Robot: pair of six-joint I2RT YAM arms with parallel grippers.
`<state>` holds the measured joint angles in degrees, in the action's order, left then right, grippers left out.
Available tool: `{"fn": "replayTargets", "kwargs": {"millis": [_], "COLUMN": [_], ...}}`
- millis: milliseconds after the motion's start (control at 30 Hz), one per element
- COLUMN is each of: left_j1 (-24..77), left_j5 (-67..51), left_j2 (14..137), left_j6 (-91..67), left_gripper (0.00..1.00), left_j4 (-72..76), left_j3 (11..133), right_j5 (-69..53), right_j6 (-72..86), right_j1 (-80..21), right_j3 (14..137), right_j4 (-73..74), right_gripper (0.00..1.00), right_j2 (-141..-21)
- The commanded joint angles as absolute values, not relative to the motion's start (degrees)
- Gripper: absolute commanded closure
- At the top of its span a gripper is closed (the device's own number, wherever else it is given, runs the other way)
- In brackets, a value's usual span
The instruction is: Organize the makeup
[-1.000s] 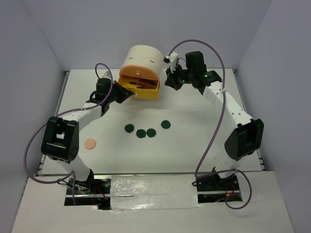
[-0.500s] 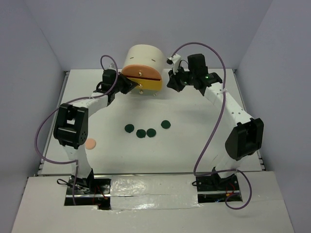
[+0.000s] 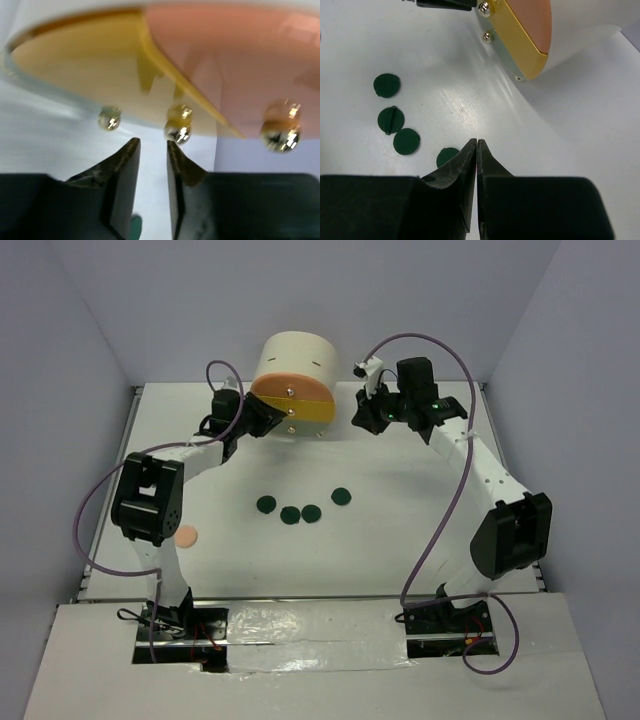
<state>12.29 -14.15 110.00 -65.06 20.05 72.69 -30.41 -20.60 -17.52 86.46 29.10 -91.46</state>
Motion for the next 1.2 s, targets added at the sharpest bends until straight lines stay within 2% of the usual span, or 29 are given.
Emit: {"fn": "replayTargets", "kwargs": {"millis": [0, 33, 67, 167, 233, 333, 433, 533, 1167], "left_j1": [12.57, 12.57, 12.57, 12.57, 12.57, 12.57, 12.74, 13.01, 13.62], "left_j5": [-13.89, -13.89, -13.97, -14.41, -15.11, -16.43, -17.31, -17.75, -16.09], "left_j2": [104.42, 103.54, 102.14, 100.99, 101.25, 103.18, 107.30, 109.51, 120.14], "left_j6": [-65.30, -65.22, -65.13, -64.78, -65.30, -66.79, -67.59, -67.68, -69.25], "left_gripper": [0.61, 0.65, 0.75, 0.88, 0.89, 0.85, 0.67, 0.56, 0.52], "left_j4": [26.70, 27.50, 27.94, 29.61, 31.45, 34.36, 36.12, 36.47, 34.63], "left_j3": [66.91, 65.58, 64.44, 60.83, 58.89, 57.22, 58.18, 60.46, 69.87], "right_j5": [-31.46, -31.46, -31.46, -31.64, -31.82, -32.60, -33.31, -33.92, -35.24], "right_j6": [-20.04, -20.04, -19.95, -19.95, -19.95, -19.95, -20.39, -20.48, -19.95], "right_j1": [-16.79, -16.61, -16.52, -16.43, -16.17, -15.91, -15.56, -15.21, -12.31], "right_j3": [84.91, 84.03, 83.68, 81.92, 80.78, 79.63, 79.10, 79.10, 79.10], "right_j4": [26.81, 26.63, 26.54, 26.28, 26.10, 26.10, 26.19, 26.28, 26.28], "right_gripper": [0.89, 0.89, 0.89, 0.88, 0.87, 0.84, 0.79, 0.77, 0.77], "right_j2": [-87.72, -87.45, -87.19, -86.75, -86.49, -86.04, -85.78, -85.61, -85.43]}}
